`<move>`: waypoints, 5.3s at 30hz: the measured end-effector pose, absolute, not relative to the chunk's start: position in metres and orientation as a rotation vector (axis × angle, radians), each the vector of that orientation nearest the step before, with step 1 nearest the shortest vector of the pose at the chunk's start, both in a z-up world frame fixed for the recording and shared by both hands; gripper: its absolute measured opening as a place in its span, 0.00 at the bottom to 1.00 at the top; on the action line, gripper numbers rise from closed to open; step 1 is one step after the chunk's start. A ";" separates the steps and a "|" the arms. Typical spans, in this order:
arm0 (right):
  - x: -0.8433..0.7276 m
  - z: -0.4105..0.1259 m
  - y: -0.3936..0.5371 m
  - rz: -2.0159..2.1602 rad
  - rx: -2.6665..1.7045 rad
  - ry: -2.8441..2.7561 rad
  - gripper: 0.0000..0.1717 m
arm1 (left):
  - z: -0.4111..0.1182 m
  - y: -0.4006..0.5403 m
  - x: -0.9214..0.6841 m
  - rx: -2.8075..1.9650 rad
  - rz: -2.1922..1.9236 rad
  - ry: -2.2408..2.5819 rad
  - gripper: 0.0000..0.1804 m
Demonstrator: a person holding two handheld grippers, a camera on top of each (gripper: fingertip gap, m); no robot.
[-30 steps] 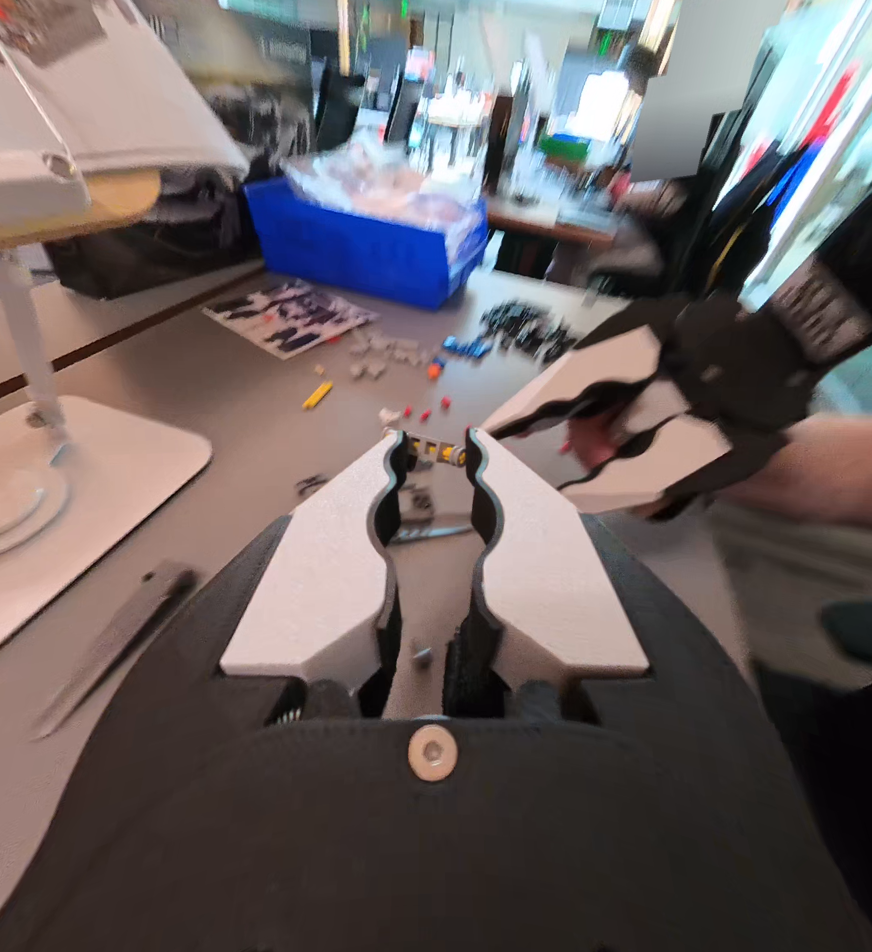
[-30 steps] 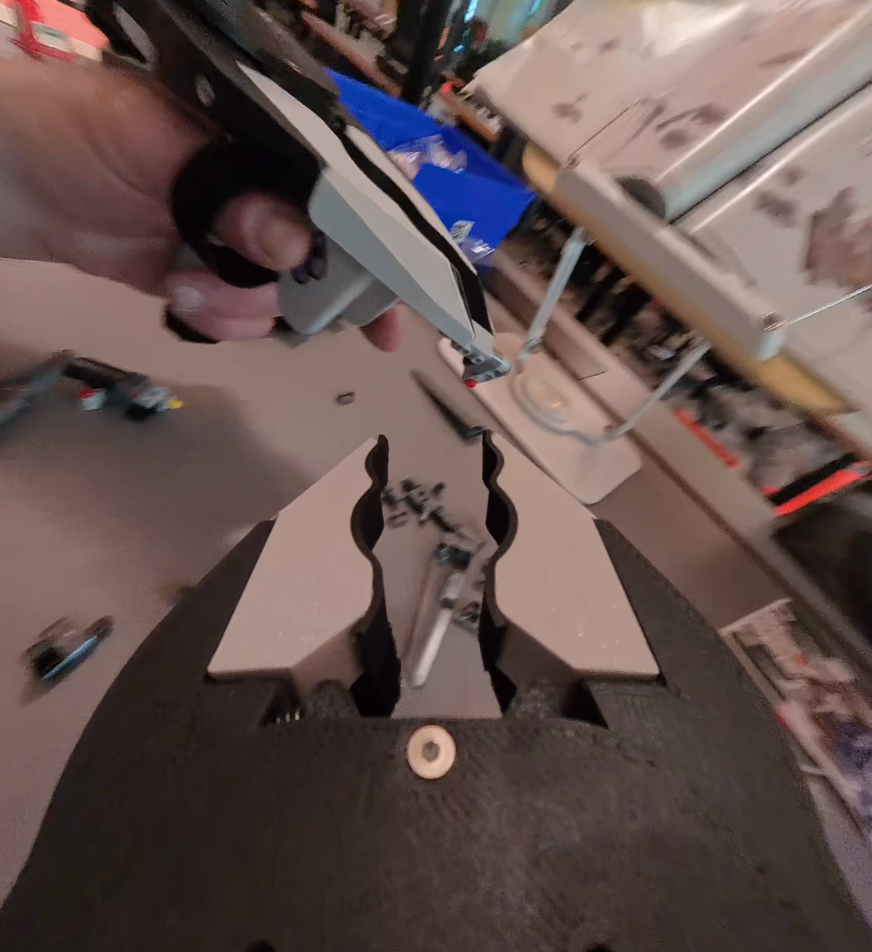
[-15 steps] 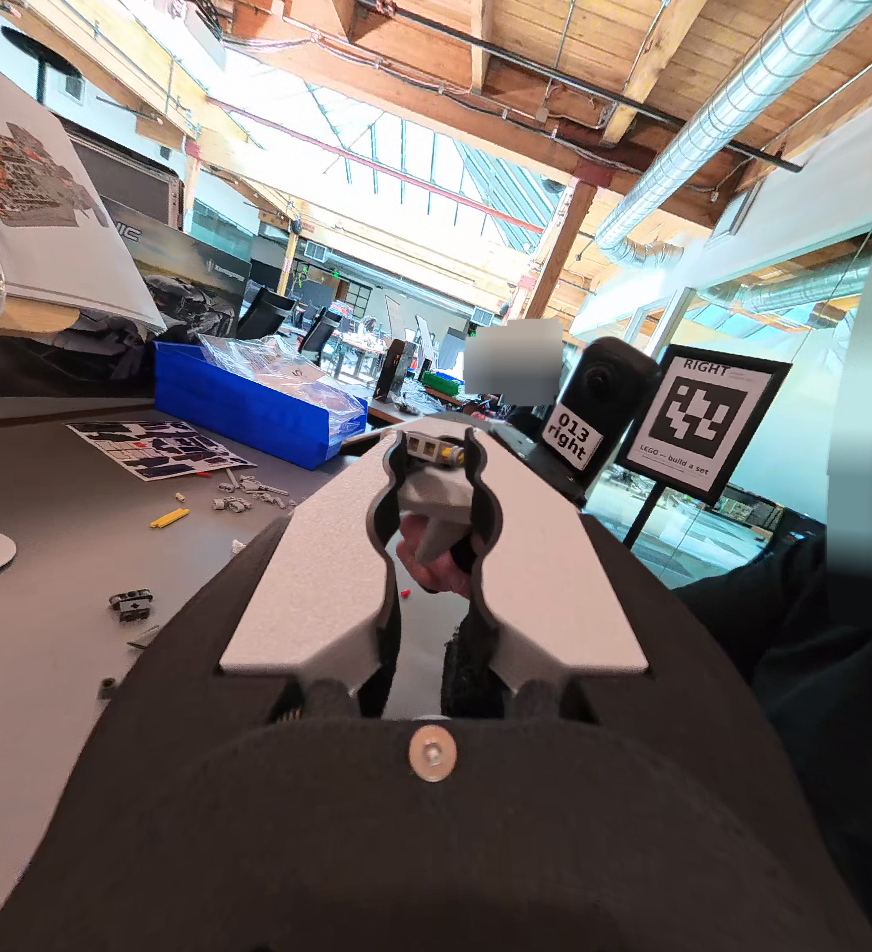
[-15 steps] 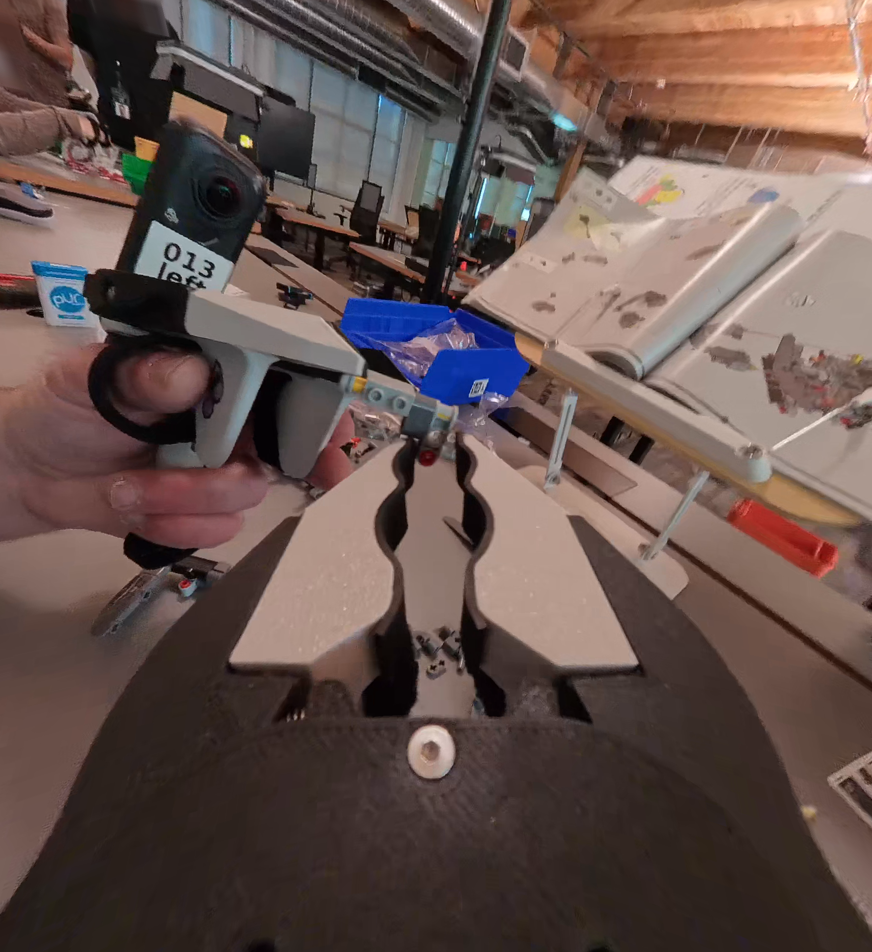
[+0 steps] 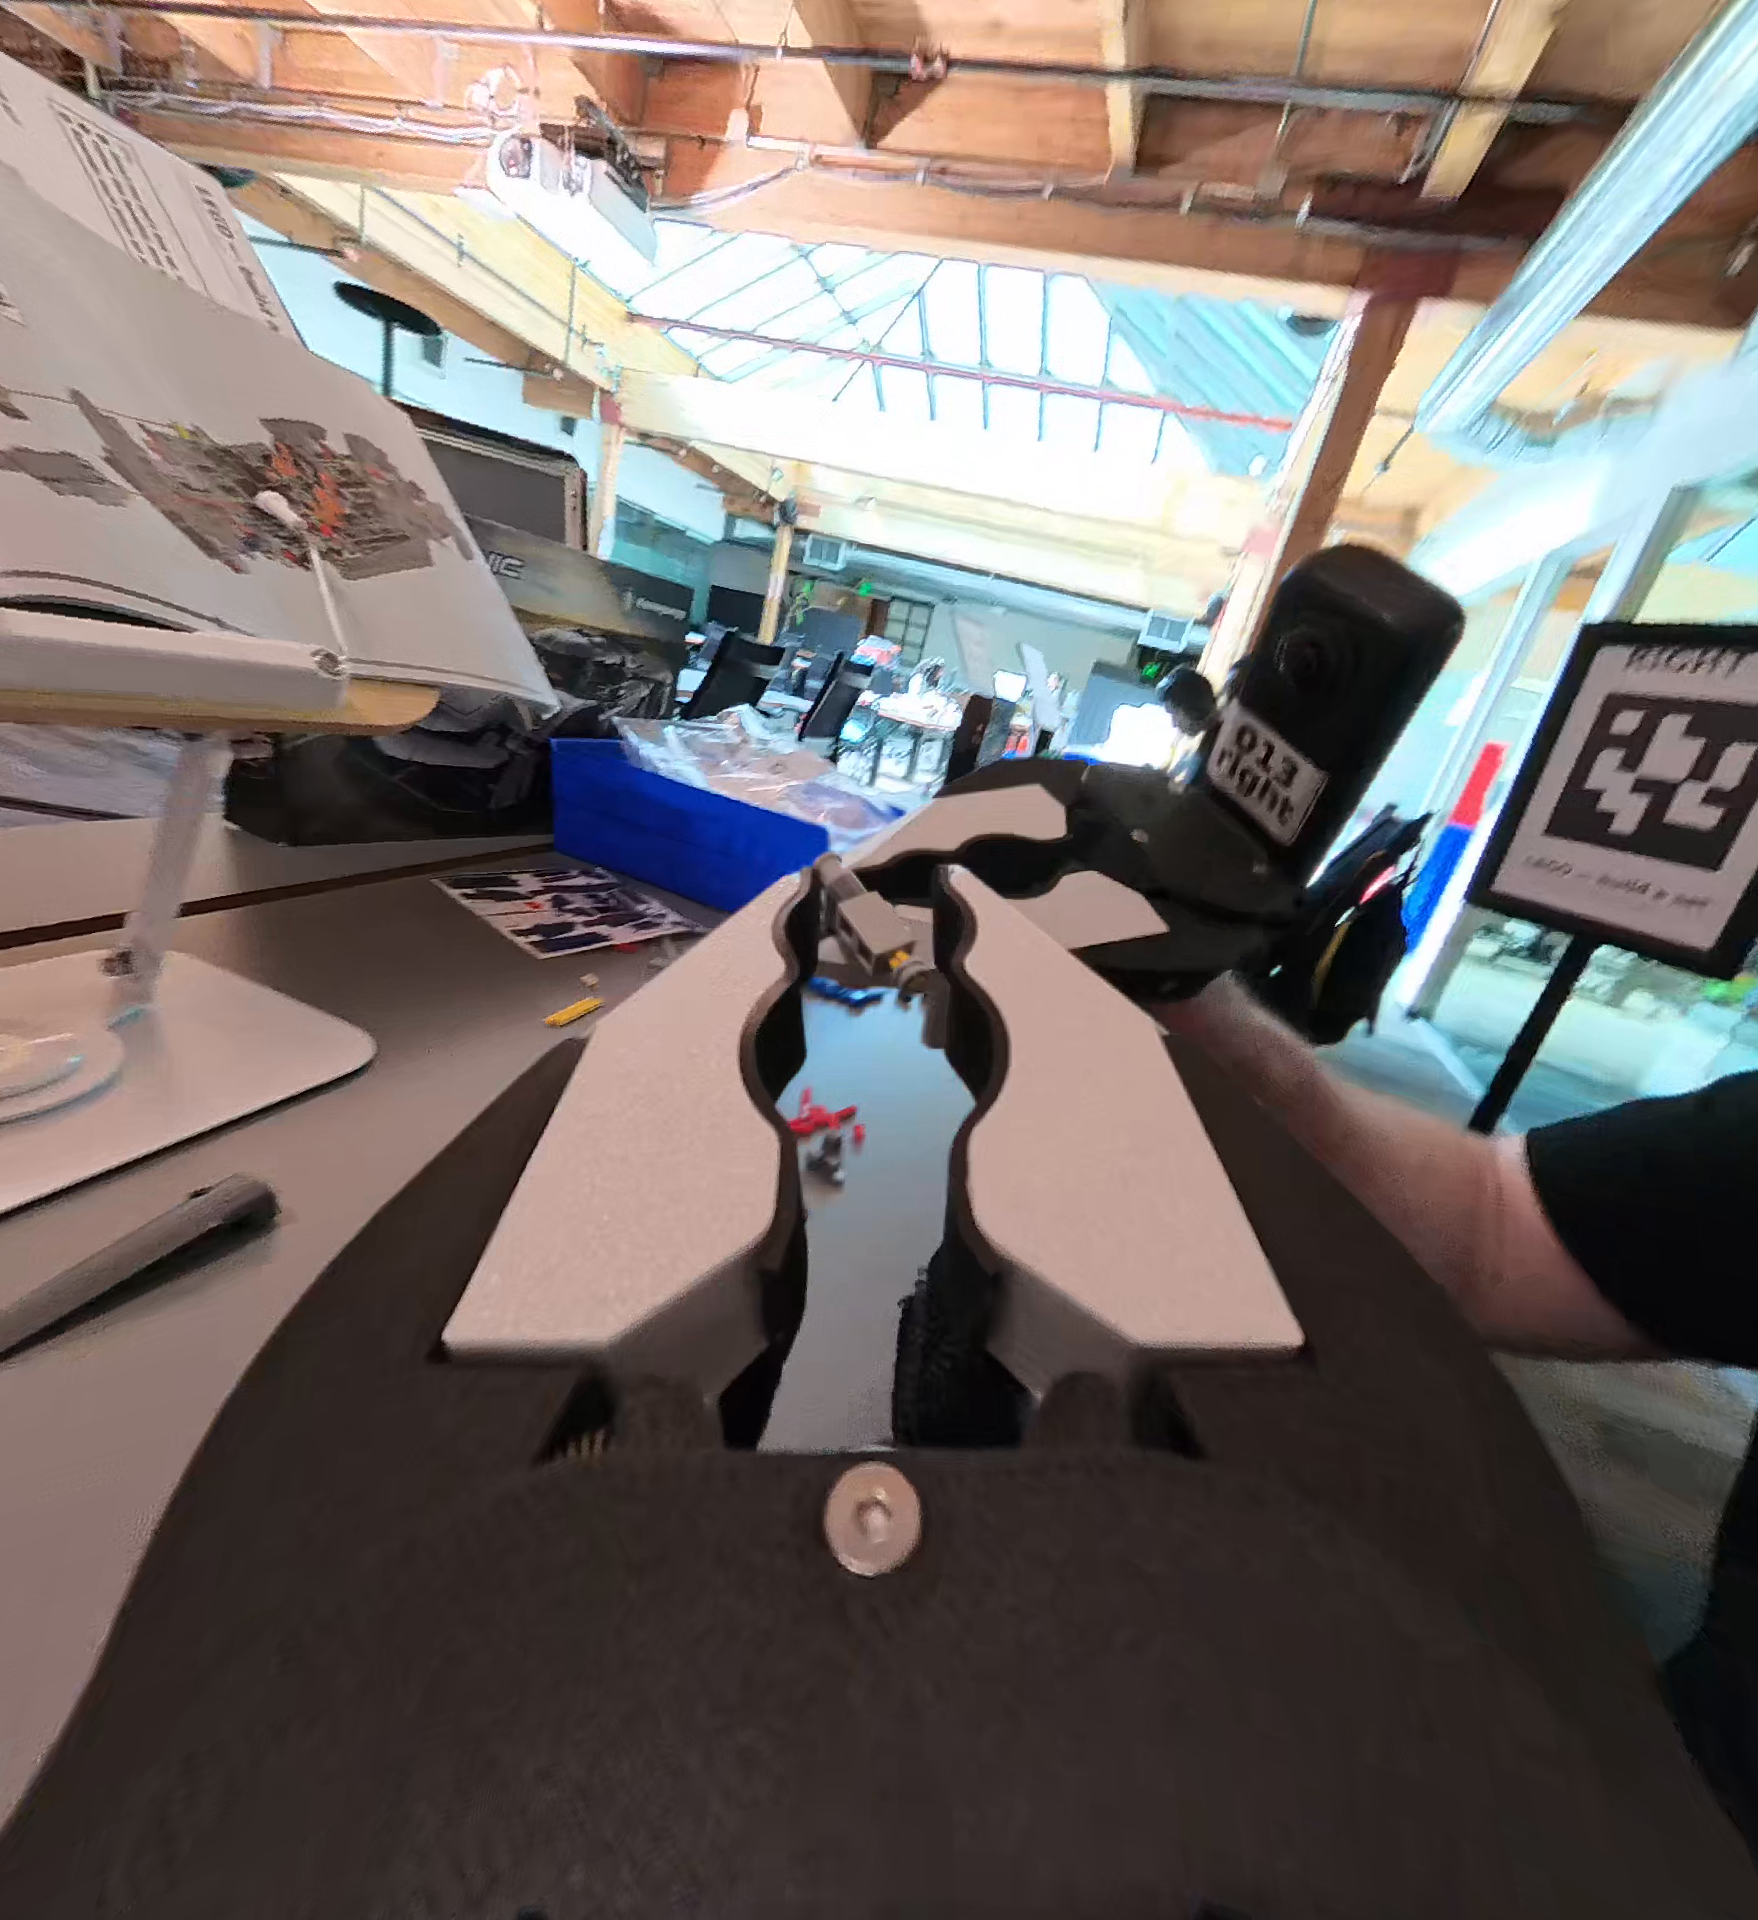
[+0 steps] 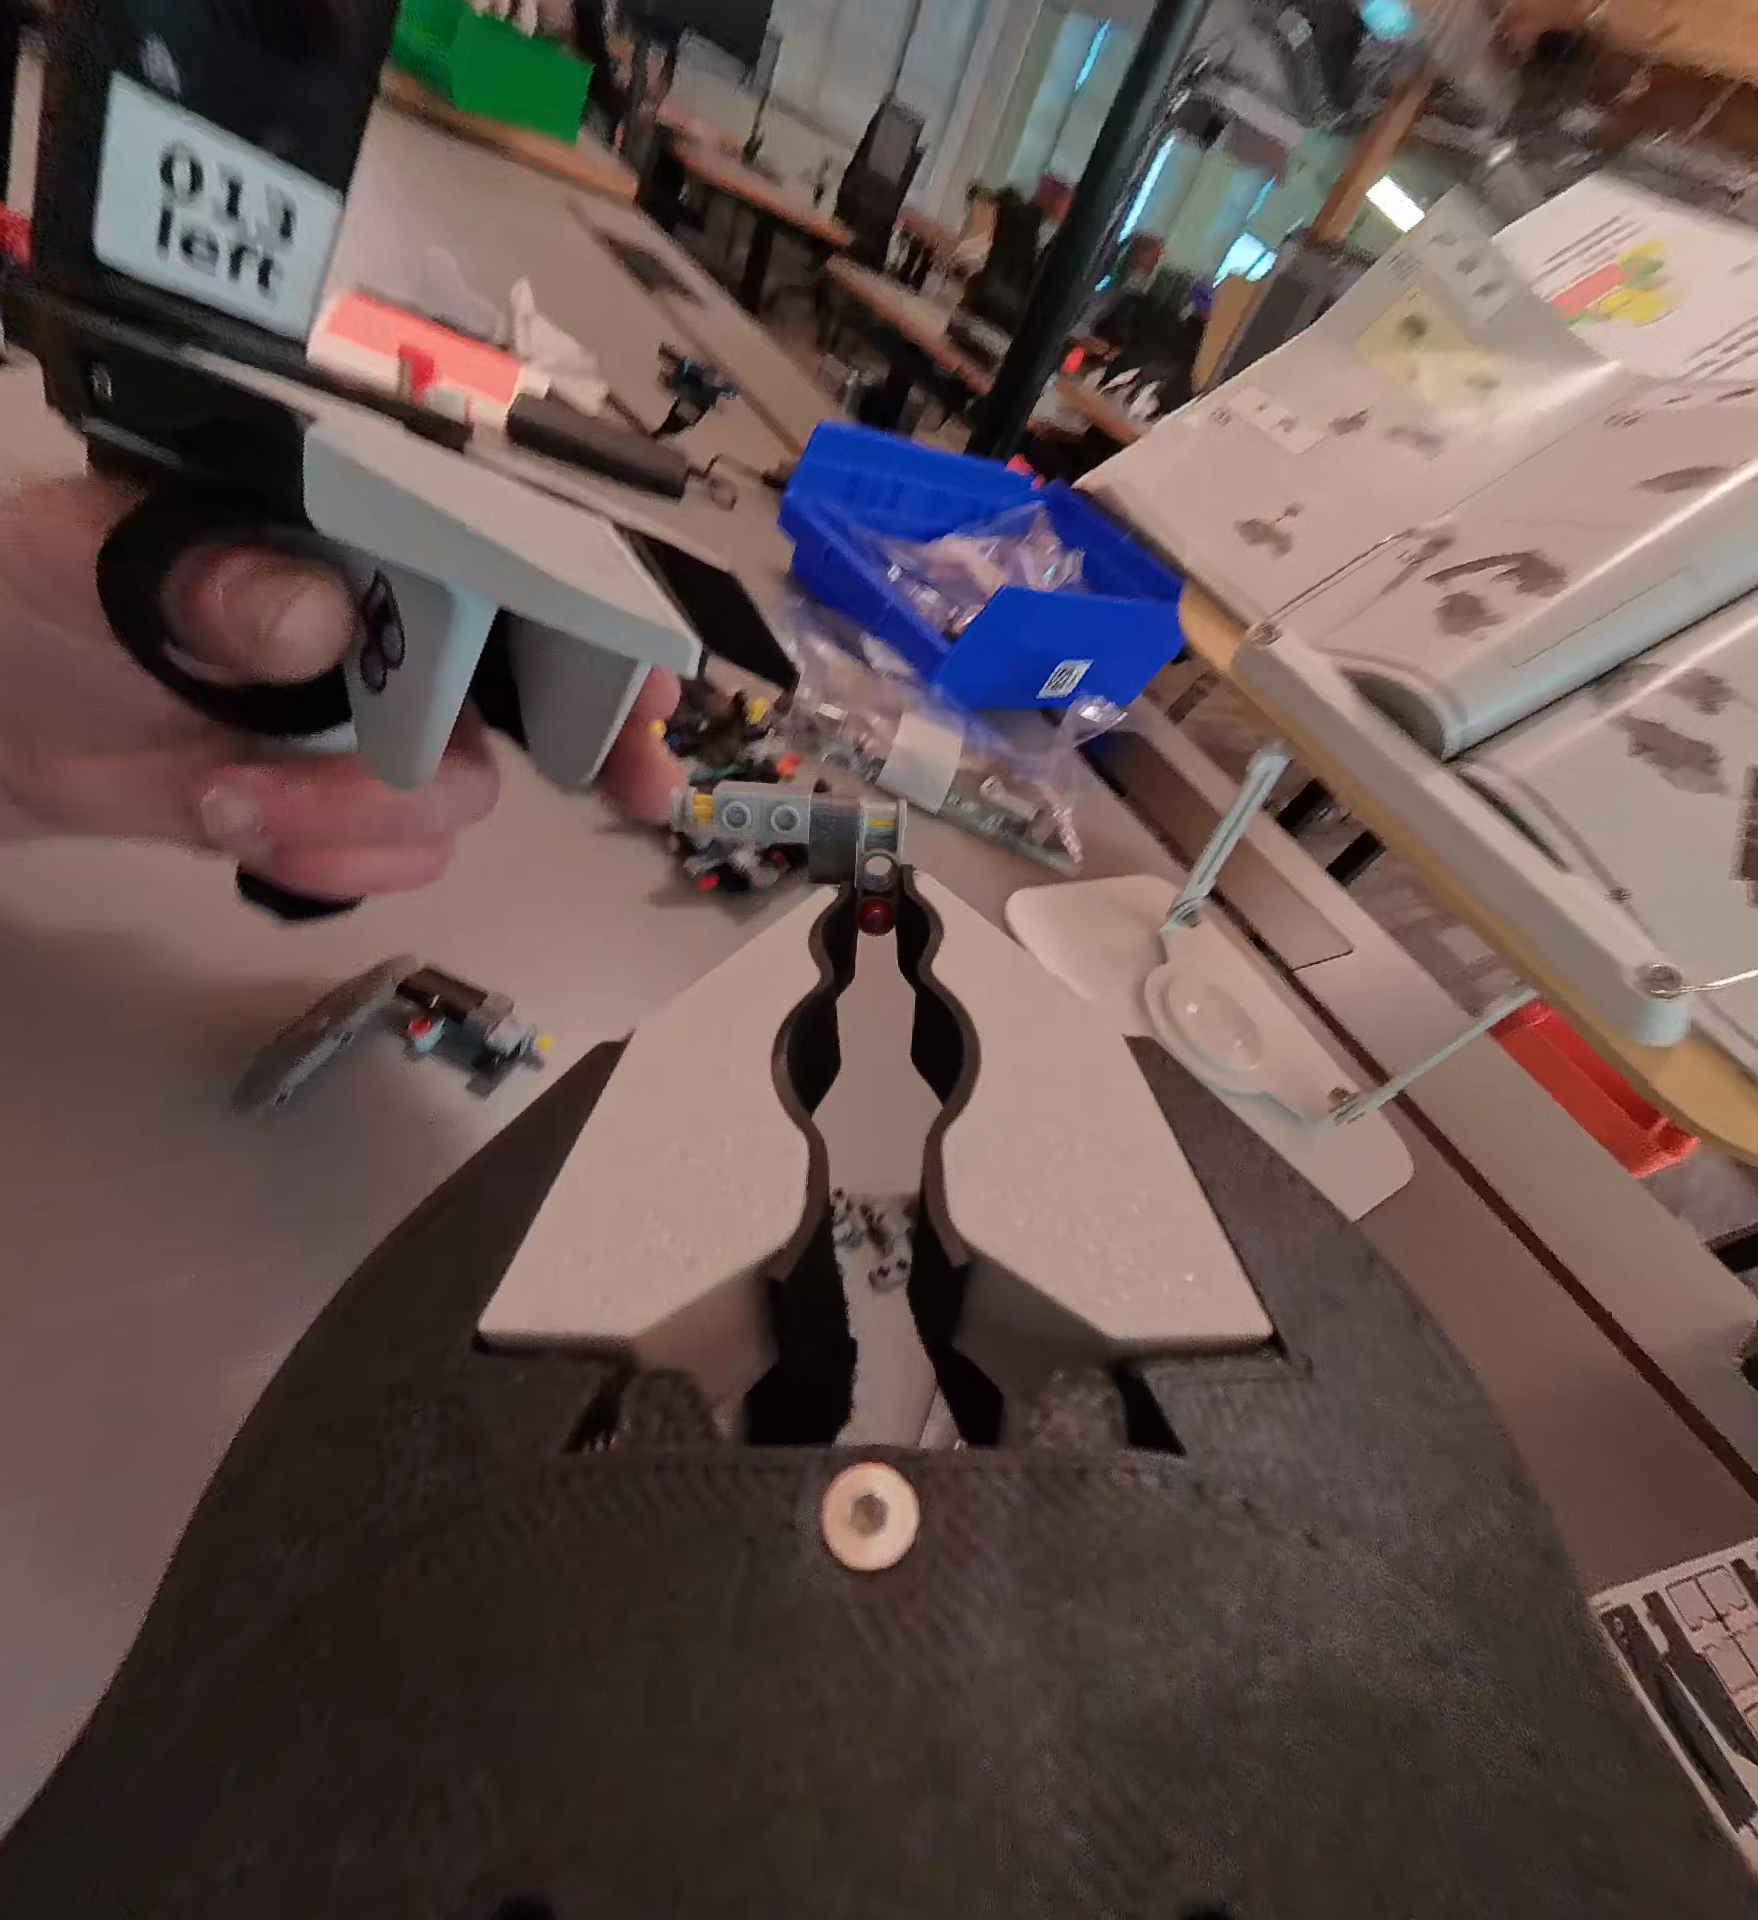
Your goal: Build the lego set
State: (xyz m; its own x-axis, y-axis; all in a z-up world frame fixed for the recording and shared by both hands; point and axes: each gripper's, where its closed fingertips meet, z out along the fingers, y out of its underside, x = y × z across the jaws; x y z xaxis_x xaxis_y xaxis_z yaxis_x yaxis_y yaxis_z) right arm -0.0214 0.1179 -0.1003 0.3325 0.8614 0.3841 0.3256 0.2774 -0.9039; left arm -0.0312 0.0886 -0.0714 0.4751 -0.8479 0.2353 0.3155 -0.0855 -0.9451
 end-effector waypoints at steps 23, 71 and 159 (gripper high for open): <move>-0.012 -0.197 0.081 0.271 -1.317 -2.164 0.02 | -0.184 0.062 -0.003 -1.571 -0.204 1.318 0.30; 0.027 -0.248 0.024 0.335 -1.350 -2.289 0.07 | -0.239 0.009 -0.009 -1.749 -0.174 1.466 0.18; 0.006 -0.190 0.027 0.918 -1.358 -1.860 0.02 | -0.195 0.037 -0.002 -1.259 0.520 1.508 0.13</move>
State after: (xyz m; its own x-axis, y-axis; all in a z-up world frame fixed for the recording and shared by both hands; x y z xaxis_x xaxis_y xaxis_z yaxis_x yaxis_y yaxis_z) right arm 0.0062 0.0274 -0.1905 -0.2520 0.9627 0.0987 0.5069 0.2182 -0.8339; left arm -0.0018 0.0368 -0.1952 0.1095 -0.4352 -0.8936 -0.8934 0.3510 -0.2805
